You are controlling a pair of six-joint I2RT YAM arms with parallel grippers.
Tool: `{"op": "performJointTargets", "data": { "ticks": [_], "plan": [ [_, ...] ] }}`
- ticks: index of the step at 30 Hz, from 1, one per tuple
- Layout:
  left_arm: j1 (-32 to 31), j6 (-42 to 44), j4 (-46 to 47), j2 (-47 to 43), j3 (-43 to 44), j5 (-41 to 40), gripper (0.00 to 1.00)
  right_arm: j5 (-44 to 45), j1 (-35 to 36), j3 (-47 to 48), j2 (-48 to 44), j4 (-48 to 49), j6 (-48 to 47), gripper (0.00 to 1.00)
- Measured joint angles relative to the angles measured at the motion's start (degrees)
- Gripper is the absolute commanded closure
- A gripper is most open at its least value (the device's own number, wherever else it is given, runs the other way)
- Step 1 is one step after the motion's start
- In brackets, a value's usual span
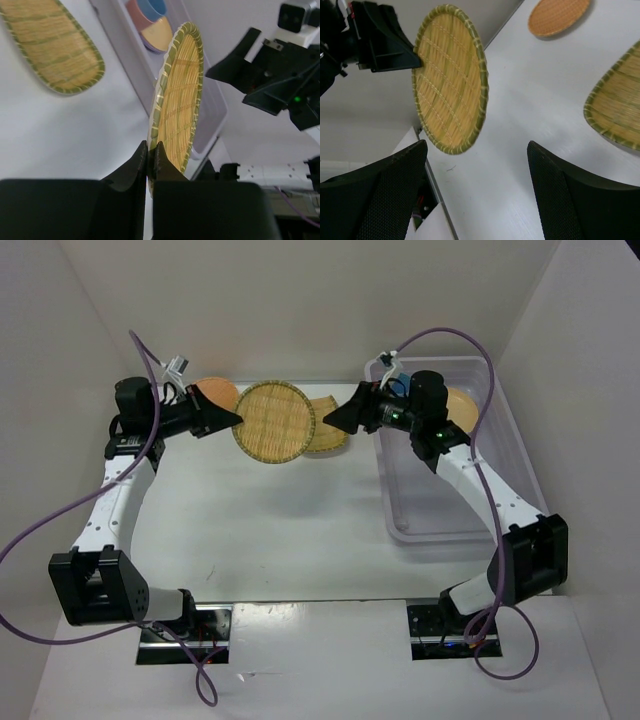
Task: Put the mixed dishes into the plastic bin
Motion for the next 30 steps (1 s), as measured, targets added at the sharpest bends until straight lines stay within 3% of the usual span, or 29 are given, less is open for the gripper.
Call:
{"op": "performJointTargets", "data": {
  "ticks": [7, 10, 11, 12, 17, 18, 20, 23, 24, 25, 29, 30],
  "plan": [
    [-1.2, 0.3, 0.3, 0.0, 0.0, 9.1, 1.00, -1.8, 4.7, 1.1, 2.7, 1.0, -2.4, 0.15],
    [-1.8, 0.4, 0.3, 0.1, 0.0, 11.3, 1.00, -1.9, 5.4, 1.1, 3.8, 1.0, -2.8, 0.23],
    [-1.9, 0.4, 0.3, 0.2, 0.0, 11.8, 1.00, -2.1, 5.5, 1.1, 4.2, 1.1, -3.0, 0.29],
    [-2.1, 0.4, 0.3, 0.3, 0.0, 12.2, 1.00, -2.3, 5.6, 1.1, 4.7, 1.0, -3.0, 0.44],
    [-2.3, 2.0, 0.2, 1.5, 0.0, 12.0, 1.00, -3.8, 6.6, 2.3, 6.5, 0.8, -3.5, 0.83],
    [-2.2, 2.7, 0.2, 1.8, 0.0, 11.8, 1.00, -4.1, 6.7, 2.8, 6.8, 0.4, -3.3, 0.94],
    [-2.0, 4.1, 0.6, 2.3, 0.0, 12.1, 1.00, -4.5, 6.6, 4.0, 7.3, -0.2, -1.8, 1.00],
    [-2.1, 5.2, 1.4, 2.8, 0.0, 12.2, 0.84, -4.5, 6.4, 4.9, 7.7, -0.9, -1.2, 1.00],
    [-2.1, 5.5, 1.2, 3.0, 0.0, 11.9, 0.70, -4.3, 6.5, 4.9, 7.8, -1.0, -1.2, 1.00],
    [-2.1, 5.9, 0.9, 3.3, 0.0, 11.5, 0.38, -4.0, 6.6, 4.9, 7.8, -1.2, -1.4, 1.00],
    [-1.2, 5.3, -1.1, 5.0, 0.2, 10.6, 0.00, 0.2, 6.8, 4.9, 7.7, -3.4, -3.6, 1.00],
    [-0.2, 5.2, -1.6, 5.4, 0.2, 10.0, 0.00, 1.0, 6.6, 4.9, 7.6, -4.1, -3.8, 1.00]
  ]
}}
